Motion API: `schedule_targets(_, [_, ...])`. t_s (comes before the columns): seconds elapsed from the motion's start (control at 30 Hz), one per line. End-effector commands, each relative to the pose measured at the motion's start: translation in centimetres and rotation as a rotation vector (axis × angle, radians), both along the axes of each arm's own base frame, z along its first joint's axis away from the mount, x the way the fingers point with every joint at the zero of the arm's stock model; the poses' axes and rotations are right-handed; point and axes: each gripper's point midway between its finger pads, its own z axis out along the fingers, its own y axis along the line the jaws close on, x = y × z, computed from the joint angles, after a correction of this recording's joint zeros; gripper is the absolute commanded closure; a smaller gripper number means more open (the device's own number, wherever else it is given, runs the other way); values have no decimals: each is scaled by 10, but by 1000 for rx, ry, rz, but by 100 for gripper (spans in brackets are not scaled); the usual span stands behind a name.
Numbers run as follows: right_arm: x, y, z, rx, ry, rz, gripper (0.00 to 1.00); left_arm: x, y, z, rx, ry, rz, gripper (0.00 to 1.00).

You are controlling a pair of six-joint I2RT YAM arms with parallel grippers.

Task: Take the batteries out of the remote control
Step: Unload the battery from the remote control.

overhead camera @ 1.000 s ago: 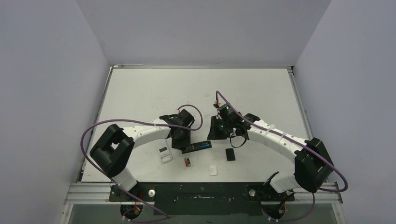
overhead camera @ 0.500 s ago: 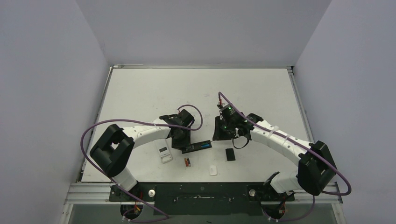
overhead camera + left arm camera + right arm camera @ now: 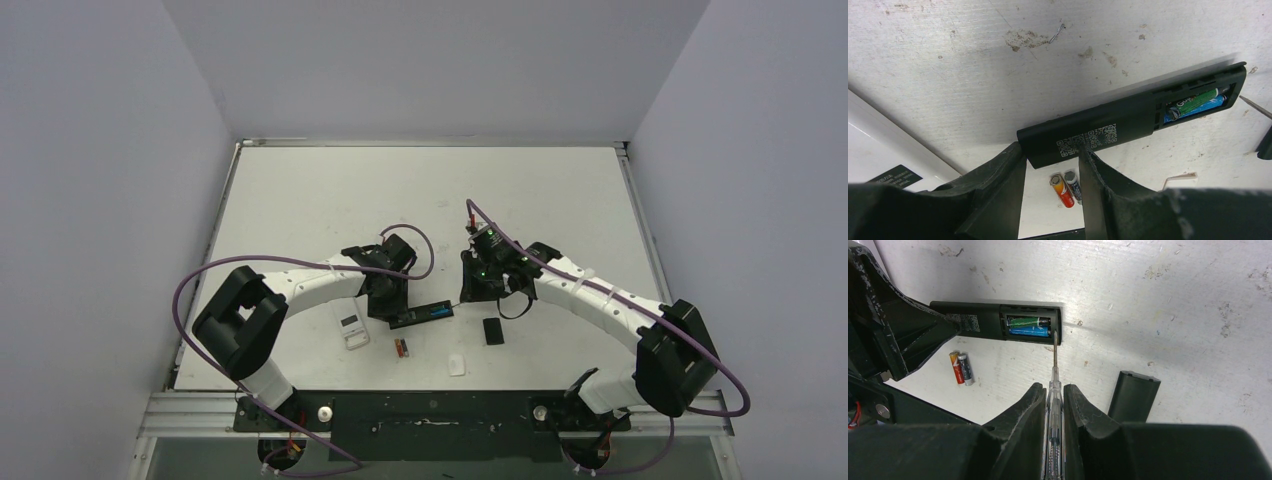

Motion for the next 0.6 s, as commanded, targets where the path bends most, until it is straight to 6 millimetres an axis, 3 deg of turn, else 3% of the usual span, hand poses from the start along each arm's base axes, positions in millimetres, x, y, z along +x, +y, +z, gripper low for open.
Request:
schedule_targets(0.0, [15, 14, 16, 47, -62, 1, 95, -5, 9, -41, 100, -1, -14, 62])
schedule_targets(0.17, [15, 16, 21, 62, -68, 9, 95, -5, 10, -41, 101, -1, -14, 62])
schedule_targets(0.57, [7, 22, 12, 66, -38, 29, 95, -4, 8, -40, 99, 0, -16, 62])
